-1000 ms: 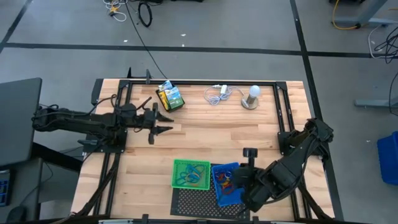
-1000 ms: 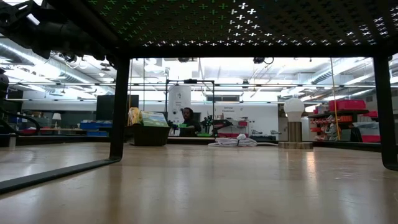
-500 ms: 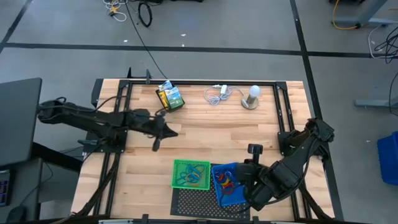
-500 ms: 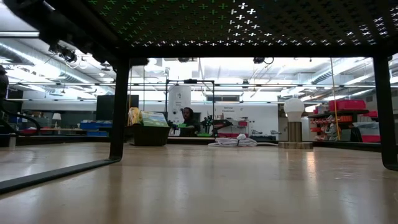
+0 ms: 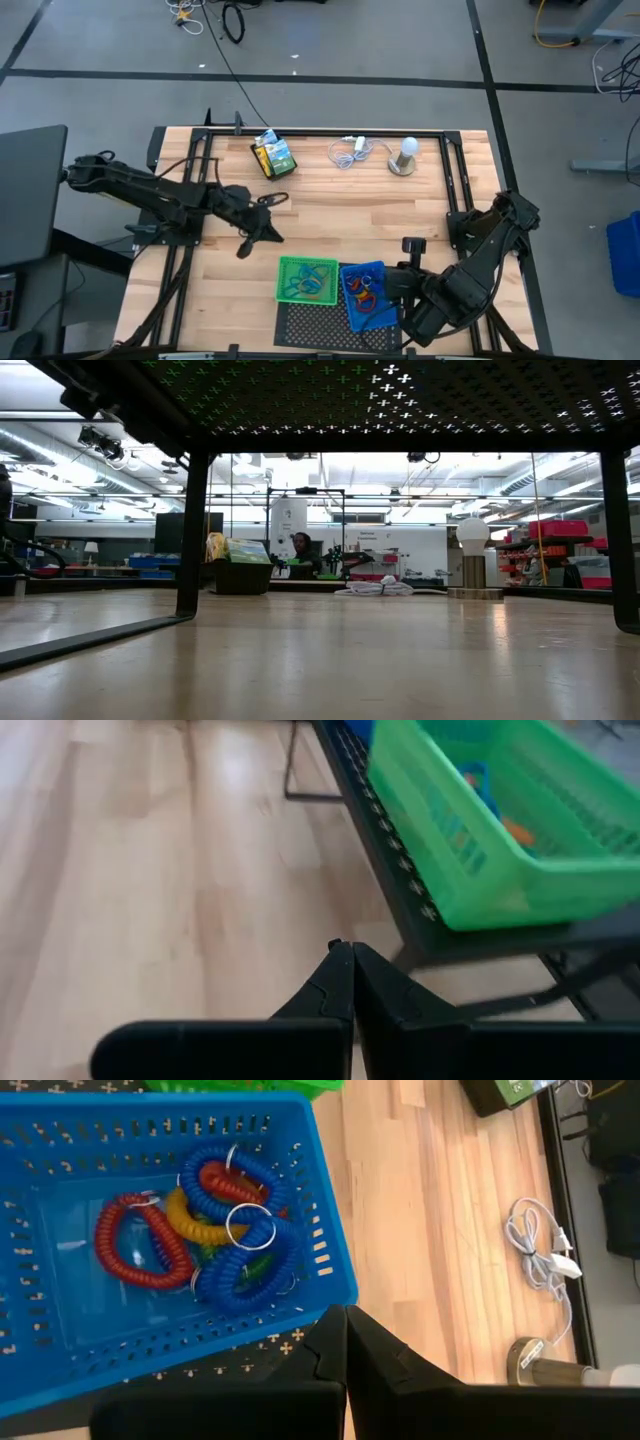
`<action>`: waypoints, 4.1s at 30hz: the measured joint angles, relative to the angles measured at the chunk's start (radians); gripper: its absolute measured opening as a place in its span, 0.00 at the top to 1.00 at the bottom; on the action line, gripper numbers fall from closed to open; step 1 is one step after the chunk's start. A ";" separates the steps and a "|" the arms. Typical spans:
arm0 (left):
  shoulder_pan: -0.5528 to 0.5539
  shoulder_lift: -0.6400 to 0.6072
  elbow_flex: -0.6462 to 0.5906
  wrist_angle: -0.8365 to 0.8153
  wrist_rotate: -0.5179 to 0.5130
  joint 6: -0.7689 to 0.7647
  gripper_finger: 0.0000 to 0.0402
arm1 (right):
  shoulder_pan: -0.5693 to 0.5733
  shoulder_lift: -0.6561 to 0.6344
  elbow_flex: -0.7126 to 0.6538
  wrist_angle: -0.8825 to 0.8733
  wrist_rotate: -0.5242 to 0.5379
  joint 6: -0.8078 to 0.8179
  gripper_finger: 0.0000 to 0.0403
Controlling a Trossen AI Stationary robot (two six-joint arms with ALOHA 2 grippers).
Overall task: Pick & Place Office Desk Supplies
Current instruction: Adjust the green and blue bin
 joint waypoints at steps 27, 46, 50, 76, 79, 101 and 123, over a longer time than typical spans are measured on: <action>-0.113 0.001 -0.002 0.040 -0.045 0.081 1.00 | 0.001 0.000 0.000 0.000 -0.003 0.006 1.00; -0.171 0.000 -0.002 0.039 -0.222 0.103 1.00 | 0.001 0.001 0.000 0.000 -0.025 0.006 1.00; -0.144 0.000 -0.002 0.110 -0.178 0.132 1.00 | 0.001 0.001 0.000 0.000 -0.026 0.006 1.00; -0.163 0.108 -0.002 0.209 0.165 0.159 1.00 | 0.001 0.001 0.000 0.000 -0.044 0.004 1.00; -0.186 0.108 -0.002 0.206 0.190 0.176 1.00 | 0.001 0.001 0.000 0.000 -0.047 -0.001 1.00; -0.147 0.184 -0.002 0.350 -0.017 0.165 1.00 | 0.001 0.001 0.000 0.000 -0.055 -0.006 1.00; -0.239 0.209 -0.002 0.363 0.166 0.157 1.00 | 0.001 0.001 0.000 0.000 -0.066 -0.022 1.00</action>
